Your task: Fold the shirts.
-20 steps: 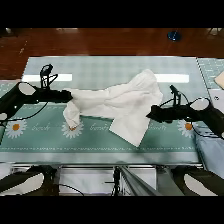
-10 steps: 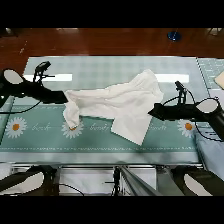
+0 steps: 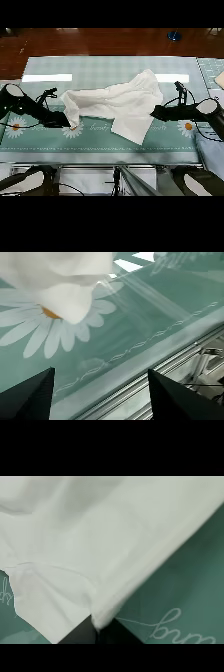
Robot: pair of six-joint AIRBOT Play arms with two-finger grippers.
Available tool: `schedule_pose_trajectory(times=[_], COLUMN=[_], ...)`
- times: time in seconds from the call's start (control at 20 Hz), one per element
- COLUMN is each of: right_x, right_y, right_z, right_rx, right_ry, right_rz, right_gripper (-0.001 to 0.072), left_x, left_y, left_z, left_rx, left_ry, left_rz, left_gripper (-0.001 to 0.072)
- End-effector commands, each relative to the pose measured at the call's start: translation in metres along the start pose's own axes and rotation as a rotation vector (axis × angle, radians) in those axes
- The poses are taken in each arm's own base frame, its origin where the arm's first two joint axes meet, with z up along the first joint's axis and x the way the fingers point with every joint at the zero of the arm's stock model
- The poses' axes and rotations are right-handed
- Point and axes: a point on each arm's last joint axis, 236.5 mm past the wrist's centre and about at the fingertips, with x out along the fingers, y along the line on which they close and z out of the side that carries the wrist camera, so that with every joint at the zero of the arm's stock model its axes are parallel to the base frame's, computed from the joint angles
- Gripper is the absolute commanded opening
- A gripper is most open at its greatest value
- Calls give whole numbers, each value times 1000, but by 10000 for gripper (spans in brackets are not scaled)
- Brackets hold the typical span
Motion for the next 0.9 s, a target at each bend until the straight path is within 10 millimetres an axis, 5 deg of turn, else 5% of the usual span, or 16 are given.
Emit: schedule_pose_trajectory(times=[0.0, 0.25, 0.85], right_x=[0, 0, 0], right_y=[-2, -2, -1], right_z=[-1, 0, -1], right_rx=[-19, -25, -23], right_ry=[2, 1, 5], right_rz=[-8, -8, -7], right_gripper=[19, 19, 19], left_x=[-1, 7, 37], left_y=[-11, 17, 52], left_z=[17, 7, 25], left_rx=[-15, -118, -237], left_ry=[-159, -195, -218], left_rz=[-191, -222, -209], left_gripper=[699, 698, 638])
